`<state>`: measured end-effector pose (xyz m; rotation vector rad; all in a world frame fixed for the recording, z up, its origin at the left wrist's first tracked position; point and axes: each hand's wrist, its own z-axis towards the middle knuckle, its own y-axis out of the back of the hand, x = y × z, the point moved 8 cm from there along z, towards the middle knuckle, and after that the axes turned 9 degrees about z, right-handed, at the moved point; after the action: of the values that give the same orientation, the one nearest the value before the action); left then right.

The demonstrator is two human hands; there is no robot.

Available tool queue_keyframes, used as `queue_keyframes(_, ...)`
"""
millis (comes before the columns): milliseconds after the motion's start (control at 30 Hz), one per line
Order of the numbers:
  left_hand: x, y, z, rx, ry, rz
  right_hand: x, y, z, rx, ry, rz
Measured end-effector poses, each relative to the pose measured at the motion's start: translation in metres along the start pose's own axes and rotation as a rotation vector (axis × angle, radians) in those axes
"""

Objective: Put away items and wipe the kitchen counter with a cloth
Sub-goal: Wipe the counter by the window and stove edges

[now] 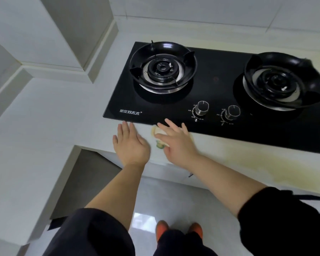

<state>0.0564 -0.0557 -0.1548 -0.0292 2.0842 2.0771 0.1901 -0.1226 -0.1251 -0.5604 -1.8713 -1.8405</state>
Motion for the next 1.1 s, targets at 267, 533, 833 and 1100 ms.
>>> queue_keyframes(267, -0.012, 0.003, -0.008, 0.077, -0.038, 0.102, -0.032, 0.024, -0.043, 0.054, -0.066, 0.204)
queue_keyframes(533, -0.152, -0.014, -0.090, 0.107, -0.258, 0.133, -0.123, 0.087, -0.131, 0.112, -0.132, 0.236)
queue_keyframes(833, -0.207, -0.023, -0.122, 0.016, -0.140, -0.039, -0.204, 0.148, -0.233, 0.080, -0.188, 0.121)
queue_keyframes(1100, -0.206, -0.019, -0.122, -0.108, -0.144, -0.110, -0.142, 0.100, -0.150, 0.089, 0.047, 0.096)
